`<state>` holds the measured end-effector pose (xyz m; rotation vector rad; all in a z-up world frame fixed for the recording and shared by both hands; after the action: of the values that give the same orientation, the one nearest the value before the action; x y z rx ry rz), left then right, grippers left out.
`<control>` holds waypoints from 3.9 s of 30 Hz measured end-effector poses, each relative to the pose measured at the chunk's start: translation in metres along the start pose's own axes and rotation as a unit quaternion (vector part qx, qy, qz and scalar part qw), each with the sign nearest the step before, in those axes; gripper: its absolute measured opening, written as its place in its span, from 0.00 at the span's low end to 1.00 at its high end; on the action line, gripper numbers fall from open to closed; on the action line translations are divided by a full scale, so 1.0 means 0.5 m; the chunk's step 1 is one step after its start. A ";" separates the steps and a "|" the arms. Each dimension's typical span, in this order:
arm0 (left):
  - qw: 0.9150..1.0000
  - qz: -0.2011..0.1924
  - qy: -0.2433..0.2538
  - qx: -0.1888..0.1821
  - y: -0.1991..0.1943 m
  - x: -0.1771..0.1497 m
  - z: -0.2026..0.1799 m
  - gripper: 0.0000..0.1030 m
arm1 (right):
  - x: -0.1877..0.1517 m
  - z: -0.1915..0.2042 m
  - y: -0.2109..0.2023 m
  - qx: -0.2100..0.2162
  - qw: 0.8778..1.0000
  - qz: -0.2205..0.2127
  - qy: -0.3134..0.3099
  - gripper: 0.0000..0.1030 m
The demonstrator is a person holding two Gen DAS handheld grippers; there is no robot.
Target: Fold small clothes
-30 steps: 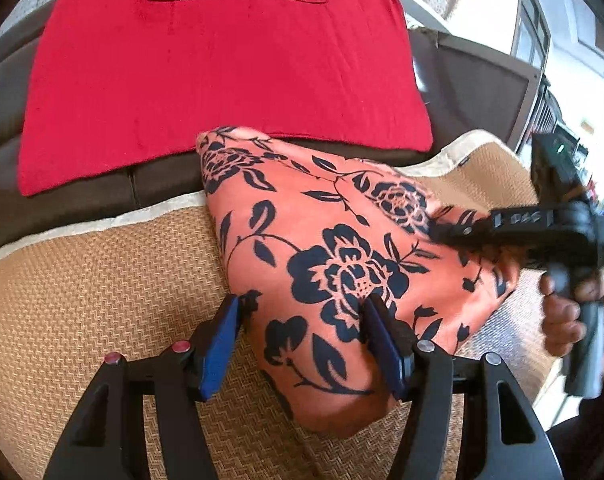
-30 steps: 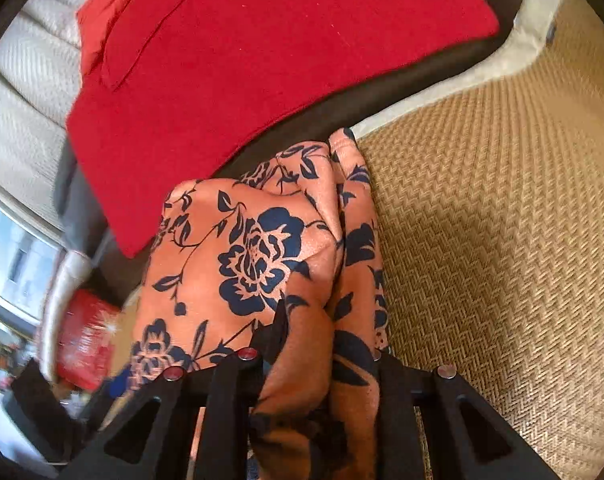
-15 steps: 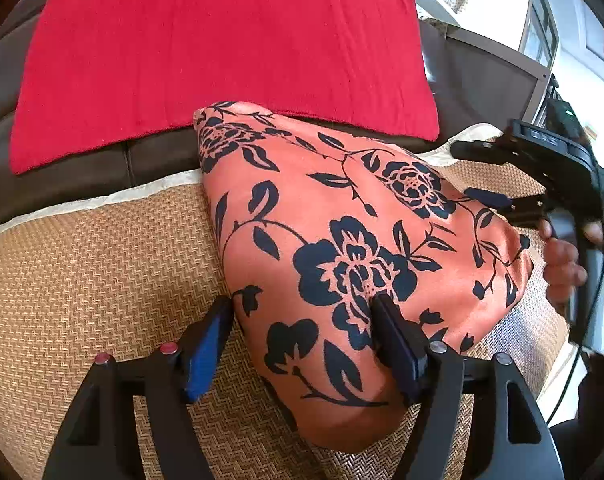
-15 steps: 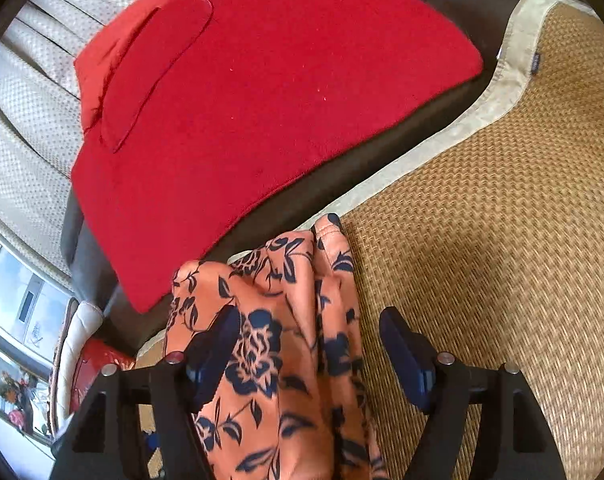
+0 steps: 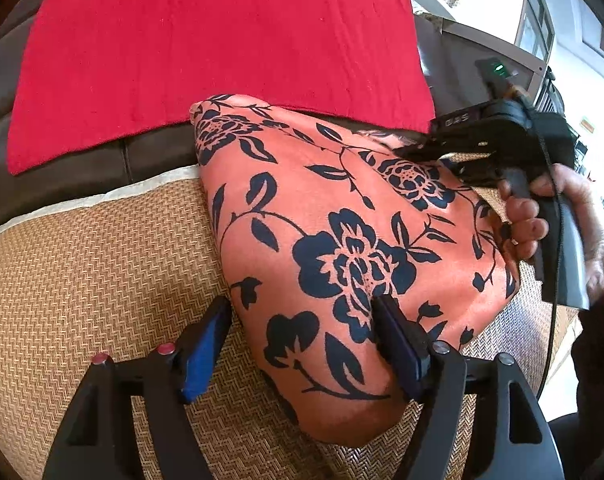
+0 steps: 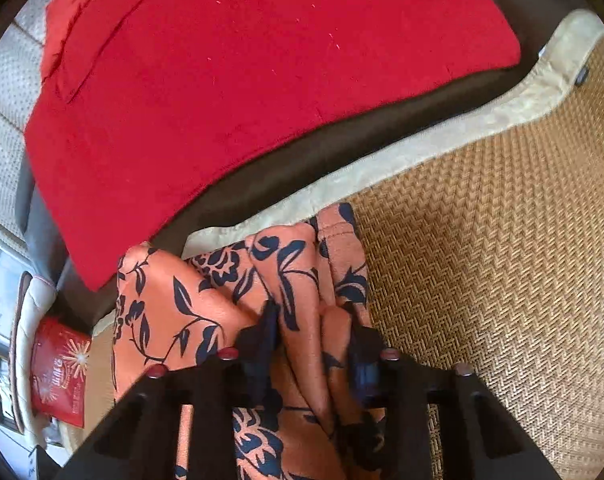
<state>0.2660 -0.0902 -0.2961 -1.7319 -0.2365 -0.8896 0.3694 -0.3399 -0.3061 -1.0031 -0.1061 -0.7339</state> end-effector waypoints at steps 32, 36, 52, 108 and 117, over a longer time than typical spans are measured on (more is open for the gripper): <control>0.999 -0.007 0.013 0.045 0.017 -0.002 -0.019 0.84 | -0.015 0.069 0.035 -0.022 0.999 -0.013 -0.042 0.28; 0.999 -0.002 0.005 0.044 0.021 -0.002 -0.018 0.86 | -0.007 0.122 0.018 0.015 0.996 -0.040 -0.084 0.27; 0.999 0.012 -0.006 0.039 0.054 0.029 -0.010 0.86 | -0.047 0.147 0.059 -0.008 0.991 0.014 -0.132 0.26; 0.999 -0.012 -0.033 0.037 0.060 0.073 0.034 0.89 | -0.091 0.001 -0.117 0.018 0.996 -0.060 -0.062 0.51; 0.983 0.072 -0.134 -0.099 0.125 0.088 0.071 0.91 | -0.055 -0.141 -0.142 0.095 0.992 -0.057 0.057 0.84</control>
<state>0.3475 -0.0931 -0.3167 -2.0284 -0.2018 -0.5884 0.2887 -0.4049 -0.3045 -0.7771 -0.1318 -0.8682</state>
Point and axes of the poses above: each gripper's, at about its wrist camera, not at the fingertips, and y roughly the way its jaws point, z to its left, x to its top, the point moved 3 cm from there along y, roughly the way its jaws point, and after that the axes turned 5 degrees about x, right-handed, at the moved point
